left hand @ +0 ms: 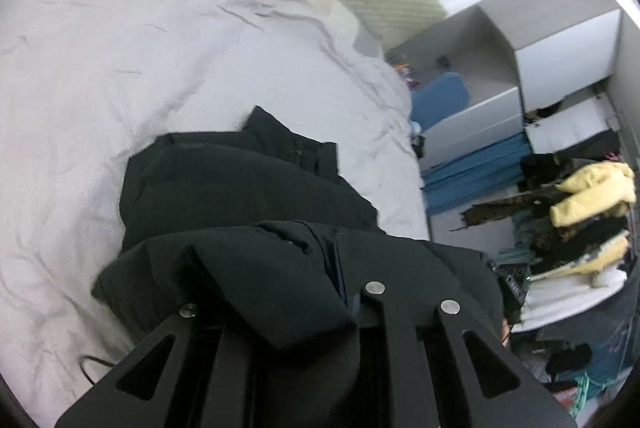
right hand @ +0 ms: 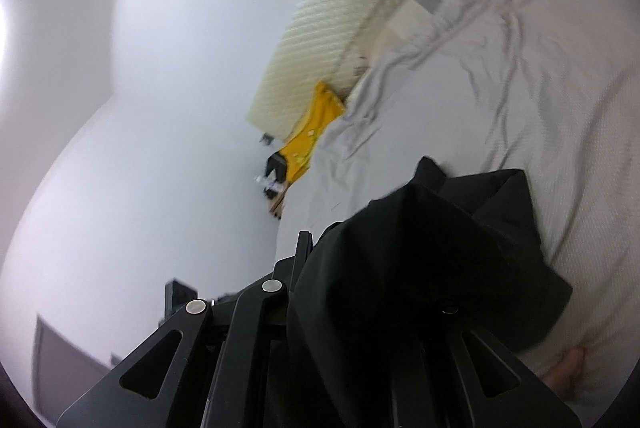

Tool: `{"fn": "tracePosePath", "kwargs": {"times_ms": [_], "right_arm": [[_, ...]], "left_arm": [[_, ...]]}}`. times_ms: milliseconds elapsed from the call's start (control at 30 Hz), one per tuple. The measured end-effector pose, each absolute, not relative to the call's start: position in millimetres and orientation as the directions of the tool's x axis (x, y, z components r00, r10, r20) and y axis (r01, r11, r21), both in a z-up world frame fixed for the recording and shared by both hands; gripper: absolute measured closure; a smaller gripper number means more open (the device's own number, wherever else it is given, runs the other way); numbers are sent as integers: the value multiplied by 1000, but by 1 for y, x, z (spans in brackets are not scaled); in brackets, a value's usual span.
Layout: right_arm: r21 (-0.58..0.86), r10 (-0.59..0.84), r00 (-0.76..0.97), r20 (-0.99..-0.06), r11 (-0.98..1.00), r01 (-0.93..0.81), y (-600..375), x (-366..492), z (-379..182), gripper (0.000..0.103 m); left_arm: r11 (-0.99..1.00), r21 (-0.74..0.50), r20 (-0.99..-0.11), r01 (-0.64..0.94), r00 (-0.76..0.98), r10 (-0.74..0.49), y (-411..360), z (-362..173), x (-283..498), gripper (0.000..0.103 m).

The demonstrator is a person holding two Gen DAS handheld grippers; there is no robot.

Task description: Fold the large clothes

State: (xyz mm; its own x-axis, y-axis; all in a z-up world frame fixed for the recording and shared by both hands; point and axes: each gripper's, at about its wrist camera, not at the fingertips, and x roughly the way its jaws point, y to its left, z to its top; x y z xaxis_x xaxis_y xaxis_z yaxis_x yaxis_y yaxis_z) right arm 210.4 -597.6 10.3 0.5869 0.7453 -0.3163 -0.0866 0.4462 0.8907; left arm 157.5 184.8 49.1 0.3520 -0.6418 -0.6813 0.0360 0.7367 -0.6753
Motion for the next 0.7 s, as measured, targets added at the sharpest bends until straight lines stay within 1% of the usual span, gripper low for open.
{"fn": "tracePosePath", "kwargs": {"times_ms": [133, 233, 367, 700], "right_arm": [[904, 730, 582, -358, 426, 22, -608, 258, -15, 95], [899, 719, 574, -391, 433, 70, -611, 281, -27, 96], [906, 711, 577, -402, 402, 134, -616, 304, -39, 96], [873, 675, 555, -486, 395, 285, -616, 359, -70, 96]], "left_arm": [[753, -658, -713, -10, 329, -619, 180, 32, 196, 88], [754, -656, -724, -44, 323, -610, 178, 21, 214, 88], [741, -665, -725, -95, 320, -610, 179, 10, 230, 88], [717, -653, -755, -243, 287, -590, 173, -11, 287, 88]]}}
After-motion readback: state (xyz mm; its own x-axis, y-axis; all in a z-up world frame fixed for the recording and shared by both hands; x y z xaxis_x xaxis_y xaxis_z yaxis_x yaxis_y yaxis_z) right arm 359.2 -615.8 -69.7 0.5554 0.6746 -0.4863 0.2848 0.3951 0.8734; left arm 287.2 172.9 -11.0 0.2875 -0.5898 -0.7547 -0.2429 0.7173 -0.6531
